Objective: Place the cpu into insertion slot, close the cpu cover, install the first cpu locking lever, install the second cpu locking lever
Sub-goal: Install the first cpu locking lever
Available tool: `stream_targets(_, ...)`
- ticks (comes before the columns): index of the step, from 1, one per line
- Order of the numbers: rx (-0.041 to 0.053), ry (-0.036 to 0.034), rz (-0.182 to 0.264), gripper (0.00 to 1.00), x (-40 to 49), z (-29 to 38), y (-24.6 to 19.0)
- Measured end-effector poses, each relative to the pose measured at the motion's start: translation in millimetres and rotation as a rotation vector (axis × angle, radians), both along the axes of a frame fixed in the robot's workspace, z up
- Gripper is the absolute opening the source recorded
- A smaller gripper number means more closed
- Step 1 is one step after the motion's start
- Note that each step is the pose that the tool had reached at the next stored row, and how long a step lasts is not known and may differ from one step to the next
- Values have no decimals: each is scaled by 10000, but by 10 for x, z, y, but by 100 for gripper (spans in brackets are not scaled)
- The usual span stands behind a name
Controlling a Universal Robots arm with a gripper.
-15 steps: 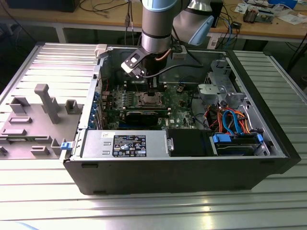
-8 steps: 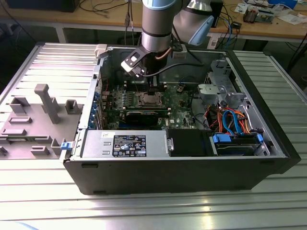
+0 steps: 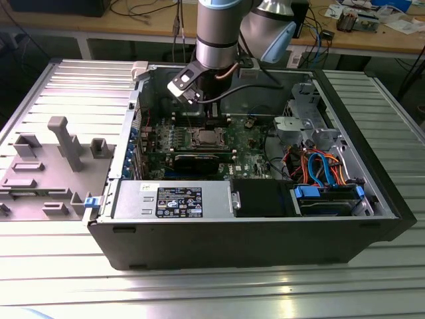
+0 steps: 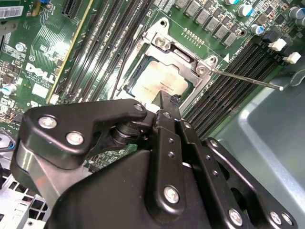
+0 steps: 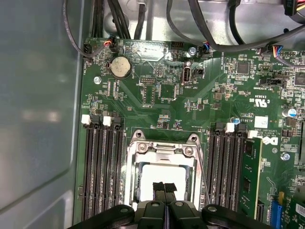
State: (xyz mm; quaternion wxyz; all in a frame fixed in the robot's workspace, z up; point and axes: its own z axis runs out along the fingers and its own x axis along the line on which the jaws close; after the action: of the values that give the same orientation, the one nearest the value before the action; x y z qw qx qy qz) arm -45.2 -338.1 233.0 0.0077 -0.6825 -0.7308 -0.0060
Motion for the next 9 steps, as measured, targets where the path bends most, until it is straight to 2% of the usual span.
stream_targets(9, 7, 0, 0, 11, 0, 68, 0)
